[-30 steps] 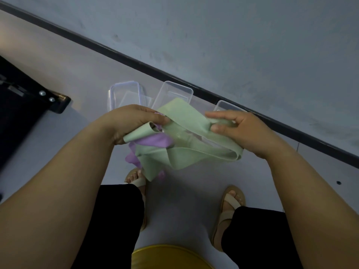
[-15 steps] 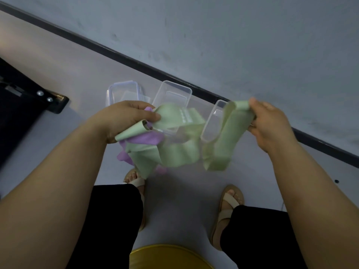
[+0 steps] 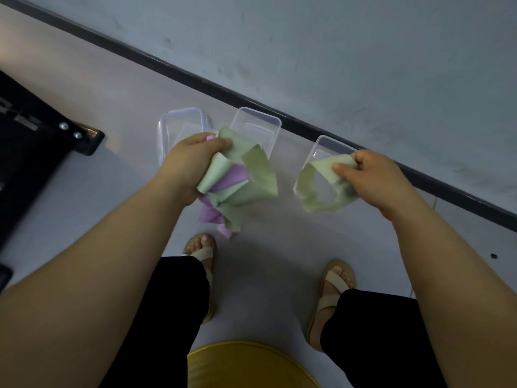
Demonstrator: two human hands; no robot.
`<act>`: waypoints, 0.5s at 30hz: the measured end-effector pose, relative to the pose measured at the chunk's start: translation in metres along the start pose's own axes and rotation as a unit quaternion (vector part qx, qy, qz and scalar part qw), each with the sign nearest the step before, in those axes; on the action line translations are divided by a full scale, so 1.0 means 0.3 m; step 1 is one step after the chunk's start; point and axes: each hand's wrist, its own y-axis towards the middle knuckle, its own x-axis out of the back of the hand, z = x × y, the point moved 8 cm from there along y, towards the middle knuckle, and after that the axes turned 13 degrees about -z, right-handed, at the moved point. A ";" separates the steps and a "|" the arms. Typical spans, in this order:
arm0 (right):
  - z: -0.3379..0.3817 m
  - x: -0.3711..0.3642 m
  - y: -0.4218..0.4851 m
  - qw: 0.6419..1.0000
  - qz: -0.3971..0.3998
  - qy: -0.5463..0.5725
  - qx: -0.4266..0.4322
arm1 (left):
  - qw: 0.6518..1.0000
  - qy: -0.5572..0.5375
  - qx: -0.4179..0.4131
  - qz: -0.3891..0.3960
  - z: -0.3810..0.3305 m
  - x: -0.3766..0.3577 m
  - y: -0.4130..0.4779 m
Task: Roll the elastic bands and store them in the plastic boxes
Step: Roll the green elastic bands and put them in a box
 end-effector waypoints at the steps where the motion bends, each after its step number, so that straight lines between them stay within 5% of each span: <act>1: 0.005 -0.020 -0.008 1.000 0.017 -0.012 0.008 | 1.000 0.007 0.001 0.001 0.019 -0.016 0.003; 10: 0.052 -0.158 -0.061 0.989 0.115 -0.065 0.067 | 0.947 0.305 -0.090 0.047 0.288 -0.171 0.087; 15: 0.050 -0.168 -0.054 0.988 0.124 -0.065 0.072 | 0.888 0.440 -0.040 0.126 0.480 -0.200 0.105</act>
